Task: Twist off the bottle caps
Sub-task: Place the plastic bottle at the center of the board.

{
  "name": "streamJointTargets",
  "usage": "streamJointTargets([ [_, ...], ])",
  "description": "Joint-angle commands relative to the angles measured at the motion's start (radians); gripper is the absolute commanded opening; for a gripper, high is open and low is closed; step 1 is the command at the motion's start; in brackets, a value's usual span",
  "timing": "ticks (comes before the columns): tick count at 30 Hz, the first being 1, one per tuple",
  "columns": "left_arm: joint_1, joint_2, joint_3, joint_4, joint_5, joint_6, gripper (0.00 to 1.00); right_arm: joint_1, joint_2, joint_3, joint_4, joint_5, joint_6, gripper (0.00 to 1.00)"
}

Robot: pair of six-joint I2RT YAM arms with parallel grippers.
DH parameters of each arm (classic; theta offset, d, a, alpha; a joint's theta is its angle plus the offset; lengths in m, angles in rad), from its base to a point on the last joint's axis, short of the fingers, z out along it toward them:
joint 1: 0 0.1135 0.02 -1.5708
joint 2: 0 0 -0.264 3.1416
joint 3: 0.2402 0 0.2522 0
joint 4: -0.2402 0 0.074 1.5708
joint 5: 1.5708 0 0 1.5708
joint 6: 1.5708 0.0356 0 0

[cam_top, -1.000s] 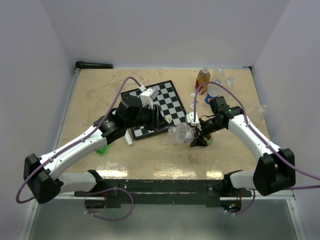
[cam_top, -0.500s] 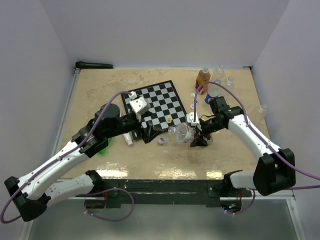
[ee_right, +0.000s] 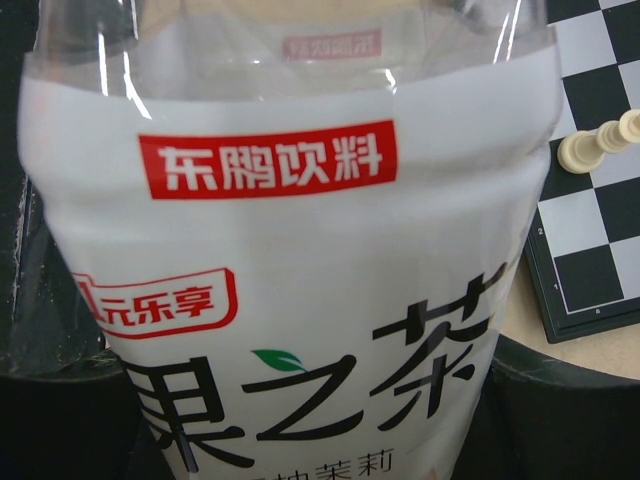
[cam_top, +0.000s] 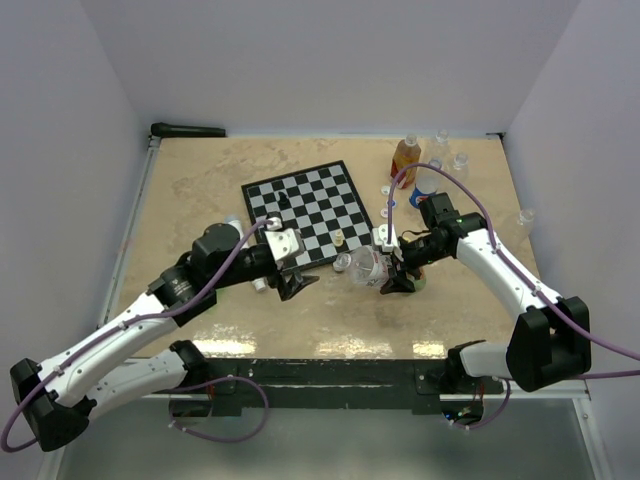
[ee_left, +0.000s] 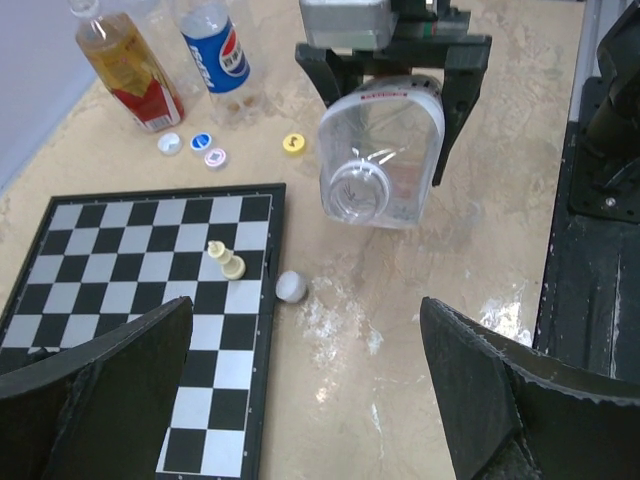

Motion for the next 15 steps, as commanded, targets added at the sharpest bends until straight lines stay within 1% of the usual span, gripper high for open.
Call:
streamJointTargets([
  [1,0.002,-0.01,-0.052,0.095,0.042,-0.029,1.0,0.004,-0.001,0.0,-0.016,-0.016,-0.018,0.19],
  [3,0.002,-0.01,-0.087,0.159,0.071,-0.055,0.99,0.002,-0.003,0.0,-0.016,-0.017,-0.018,0.18],
  [6,0.003,0.013,-0.156,0.343,0.12,-0.115,0.98,0.005,-0.003,0.002,-0.017,-0.021,-0.019,0.19],
  [9,0.003,0.069,-0.189,0.498,0.169,-0.165,0.97,0.005,-0.004,0.002,-0.019,-0.022,-0.021,0.19],
  [15,0.002,0.174,-0.19,0.667,0.197,-0.239,0.95,0.005,-0.004,0.002,-0.022,-0.024,-0.025,0.18],
])
